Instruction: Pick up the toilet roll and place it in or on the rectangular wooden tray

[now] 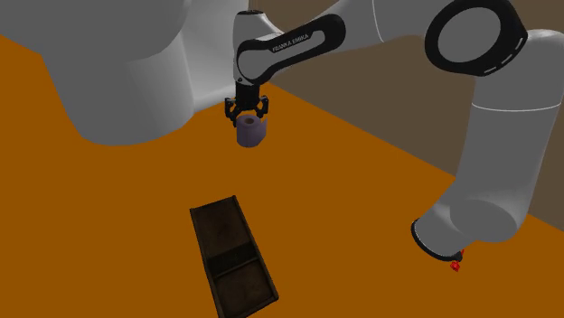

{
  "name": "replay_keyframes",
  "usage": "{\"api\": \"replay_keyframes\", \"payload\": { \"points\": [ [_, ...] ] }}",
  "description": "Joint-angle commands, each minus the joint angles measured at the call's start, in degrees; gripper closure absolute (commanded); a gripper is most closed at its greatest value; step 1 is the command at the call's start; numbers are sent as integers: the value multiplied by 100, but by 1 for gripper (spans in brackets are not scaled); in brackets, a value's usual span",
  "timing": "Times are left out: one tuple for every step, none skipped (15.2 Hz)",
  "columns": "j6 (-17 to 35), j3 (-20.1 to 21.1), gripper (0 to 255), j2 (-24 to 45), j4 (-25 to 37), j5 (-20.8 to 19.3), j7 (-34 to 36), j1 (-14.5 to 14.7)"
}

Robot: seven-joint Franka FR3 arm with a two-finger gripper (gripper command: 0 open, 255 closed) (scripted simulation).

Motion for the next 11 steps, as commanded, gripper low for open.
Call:
{"api": "replay_keyframes", "payload": {
  "points": [
    [-60,6,255,-33,30,10,-6,-2],
    [-123,11,255,-67,59,20,-12,-5],
    [-186,16,255,-100,90,30,-17,-7],
    [-250,20,255,-130,125,39,-23,-9],
    [-314,25,255,-160,160,48,-28,-12],
    [-378,29,255,-189,195,57,-33,-14],
    [-443,33,255,-218,233,65,-38,-15],
    [-509,37,255,-245,271,74,-43,-17],
    [-575,40,255,-272,311,82,-48,-18],
    [-641,44,255,-297,353,89,-53,-20],
    [-707,47,255,-321,396,97,-57,-21]
  ]
}}
